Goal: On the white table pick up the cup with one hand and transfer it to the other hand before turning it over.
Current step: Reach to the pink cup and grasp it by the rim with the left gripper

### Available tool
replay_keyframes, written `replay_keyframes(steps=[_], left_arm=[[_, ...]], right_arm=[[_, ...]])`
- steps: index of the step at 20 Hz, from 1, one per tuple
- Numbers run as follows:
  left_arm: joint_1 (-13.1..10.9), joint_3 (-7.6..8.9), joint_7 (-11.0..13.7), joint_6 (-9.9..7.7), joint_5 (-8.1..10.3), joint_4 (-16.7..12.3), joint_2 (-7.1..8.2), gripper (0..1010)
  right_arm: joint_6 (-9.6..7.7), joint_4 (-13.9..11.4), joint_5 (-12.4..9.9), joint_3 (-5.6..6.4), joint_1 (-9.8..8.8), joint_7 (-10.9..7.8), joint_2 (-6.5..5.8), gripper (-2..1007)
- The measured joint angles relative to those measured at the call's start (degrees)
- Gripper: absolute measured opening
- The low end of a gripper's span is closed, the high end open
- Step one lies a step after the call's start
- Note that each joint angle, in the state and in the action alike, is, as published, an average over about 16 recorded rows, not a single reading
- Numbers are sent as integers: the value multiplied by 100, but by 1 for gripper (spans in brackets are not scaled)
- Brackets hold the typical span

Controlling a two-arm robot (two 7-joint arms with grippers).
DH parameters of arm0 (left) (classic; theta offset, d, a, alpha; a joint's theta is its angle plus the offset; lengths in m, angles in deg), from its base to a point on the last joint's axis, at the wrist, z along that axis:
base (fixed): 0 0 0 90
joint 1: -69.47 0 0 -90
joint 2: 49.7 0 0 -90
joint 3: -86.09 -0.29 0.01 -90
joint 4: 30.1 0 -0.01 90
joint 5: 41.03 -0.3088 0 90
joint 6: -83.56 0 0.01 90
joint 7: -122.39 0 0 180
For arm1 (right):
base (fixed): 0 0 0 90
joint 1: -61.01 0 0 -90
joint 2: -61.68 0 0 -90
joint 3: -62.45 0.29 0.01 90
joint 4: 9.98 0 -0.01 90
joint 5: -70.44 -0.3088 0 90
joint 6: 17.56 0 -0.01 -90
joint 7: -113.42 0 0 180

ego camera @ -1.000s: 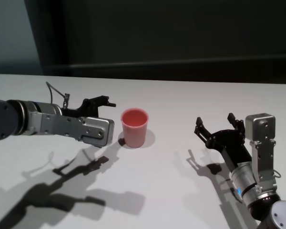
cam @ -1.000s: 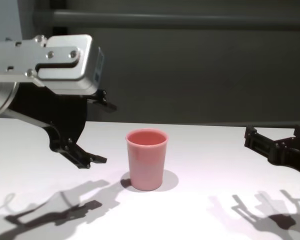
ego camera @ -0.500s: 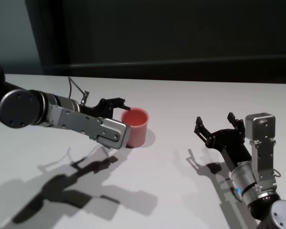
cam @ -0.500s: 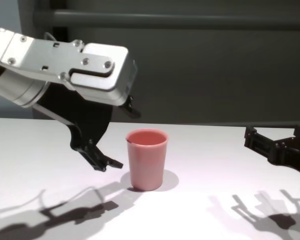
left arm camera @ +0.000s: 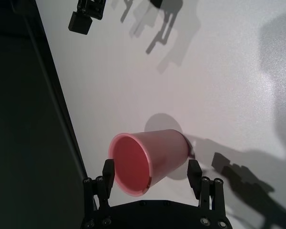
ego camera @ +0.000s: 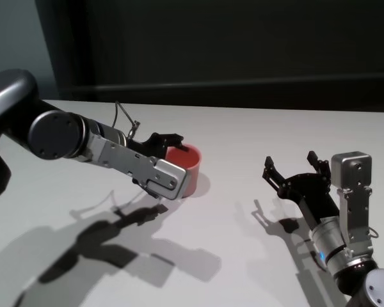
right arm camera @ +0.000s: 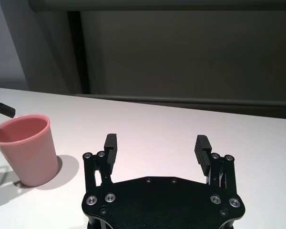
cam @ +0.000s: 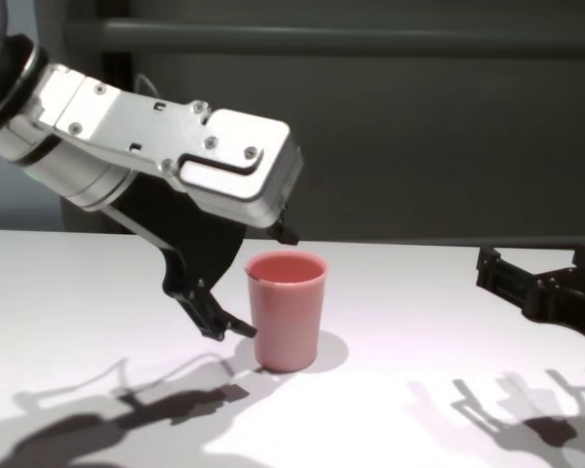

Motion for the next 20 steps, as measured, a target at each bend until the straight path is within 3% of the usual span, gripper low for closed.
replay_keyframes(steps=[10, 20], left_arm=[[428, -388, 162, 319, -98, 592, -336, 1003], [755, -714, 295, 499, -221, 1014, -534, 1003]], right_arm=[[0, 0, 0, 0, 0, 0, 0, 1002], [0, 0, 0, 0, 0, 0, 0, 1002]])
